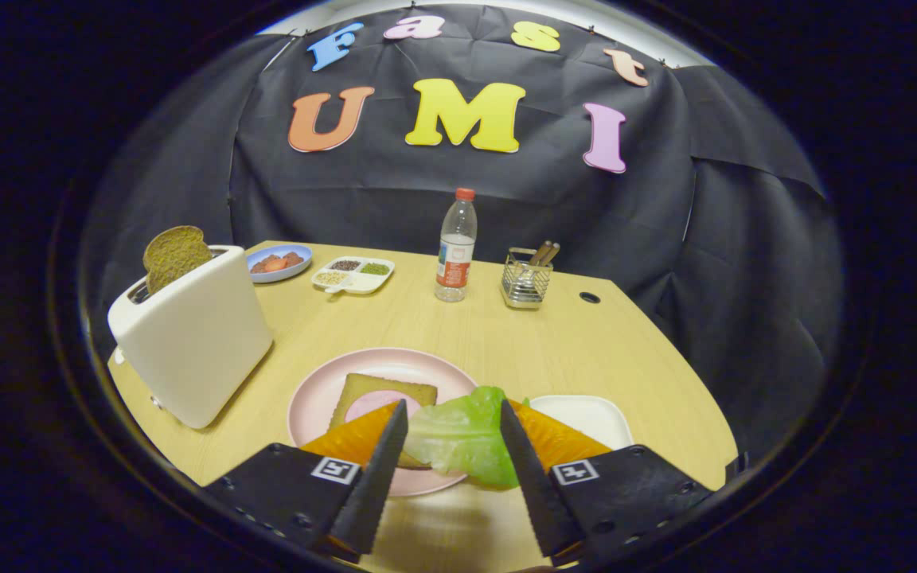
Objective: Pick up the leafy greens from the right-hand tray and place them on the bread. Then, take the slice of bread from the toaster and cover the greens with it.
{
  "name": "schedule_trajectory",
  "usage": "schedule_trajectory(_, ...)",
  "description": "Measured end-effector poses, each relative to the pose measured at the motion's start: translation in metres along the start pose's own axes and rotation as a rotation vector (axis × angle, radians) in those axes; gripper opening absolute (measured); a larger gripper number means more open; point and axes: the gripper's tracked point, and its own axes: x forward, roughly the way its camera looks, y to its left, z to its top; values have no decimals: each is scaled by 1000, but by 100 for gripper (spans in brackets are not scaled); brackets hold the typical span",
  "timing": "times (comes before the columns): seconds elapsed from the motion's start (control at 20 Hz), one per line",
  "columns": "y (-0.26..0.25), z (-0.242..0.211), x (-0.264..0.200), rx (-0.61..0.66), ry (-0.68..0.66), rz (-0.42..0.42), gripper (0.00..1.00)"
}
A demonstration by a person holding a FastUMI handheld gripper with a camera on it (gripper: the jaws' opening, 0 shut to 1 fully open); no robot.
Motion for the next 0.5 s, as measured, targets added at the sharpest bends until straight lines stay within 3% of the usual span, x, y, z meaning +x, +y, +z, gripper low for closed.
schedule_trajectory(0.1,5,-11,7,1,-2,-1,89)
schedule_trajectory(0.2,5,-21,10,14,-9,0,95)
schedule_trajectory(0.5,-42,-47,5,88,-24,-77,95)
